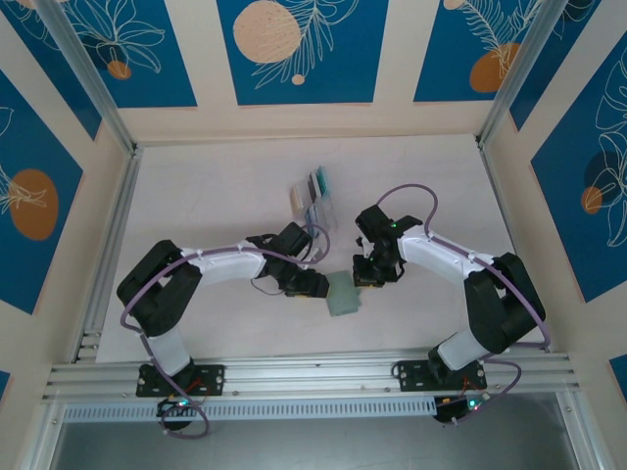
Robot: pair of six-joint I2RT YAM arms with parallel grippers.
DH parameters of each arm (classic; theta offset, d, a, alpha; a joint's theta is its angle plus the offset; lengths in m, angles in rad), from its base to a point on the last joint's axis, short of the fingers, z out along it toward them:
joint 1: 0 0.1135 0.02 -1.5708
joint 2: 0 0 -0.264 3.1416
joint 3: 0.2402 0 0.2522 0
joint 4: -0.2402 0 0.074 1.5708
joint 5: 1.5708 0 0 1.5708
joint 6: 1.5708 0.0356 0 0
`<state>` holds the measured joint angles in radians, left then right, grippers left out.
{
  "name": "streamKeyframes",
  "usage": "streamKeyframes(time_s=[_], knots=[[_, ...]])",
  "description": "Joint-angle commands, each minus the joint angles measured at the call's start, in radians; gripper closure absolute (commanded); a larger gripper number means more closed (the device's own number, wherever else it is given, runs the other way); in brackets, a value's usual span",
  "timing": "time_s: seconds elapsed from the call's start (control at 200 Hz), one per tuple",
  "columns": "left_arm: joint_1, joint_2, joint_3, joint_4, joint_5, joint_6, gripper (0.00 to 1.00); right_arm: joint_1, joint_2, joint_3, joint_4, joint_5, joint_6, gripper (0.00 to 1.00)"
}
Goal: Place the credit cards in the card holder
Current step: Close the button on the card holder.
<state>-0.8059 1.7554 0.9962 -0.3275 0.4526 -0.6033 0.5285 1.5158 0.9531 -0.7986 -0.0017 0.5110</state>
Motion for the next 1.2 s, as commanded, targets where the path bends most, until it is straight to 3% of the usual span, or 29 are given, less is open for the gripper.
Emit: streamKeyframes(time_s=[0.0,0.255,0.705,1.195], knots=[[-0.012,0.014,0.013,0.013,0.004,-0.011,0.47,-0.005,0.001,-0.01,-0.003,-0.042,-0.014,0.89],[-0.013,0.036,0.032,0.028,0.012,-0.018,0.48,-0.007,-0.008,-0.014,0.009,-0.073,-0.02,1.0],[-0.024,0.119,0.079,0.05,0.011,-0.027,0.59,-0.006,0.035,-0.002,0.039,-0.164,-0.052,1.0],[-0.027,0.116,0.059,0.079,0.021,-0.034,0.61,0.004,0.116,0.042,0.056,-0.189,-0.047,1.0]])
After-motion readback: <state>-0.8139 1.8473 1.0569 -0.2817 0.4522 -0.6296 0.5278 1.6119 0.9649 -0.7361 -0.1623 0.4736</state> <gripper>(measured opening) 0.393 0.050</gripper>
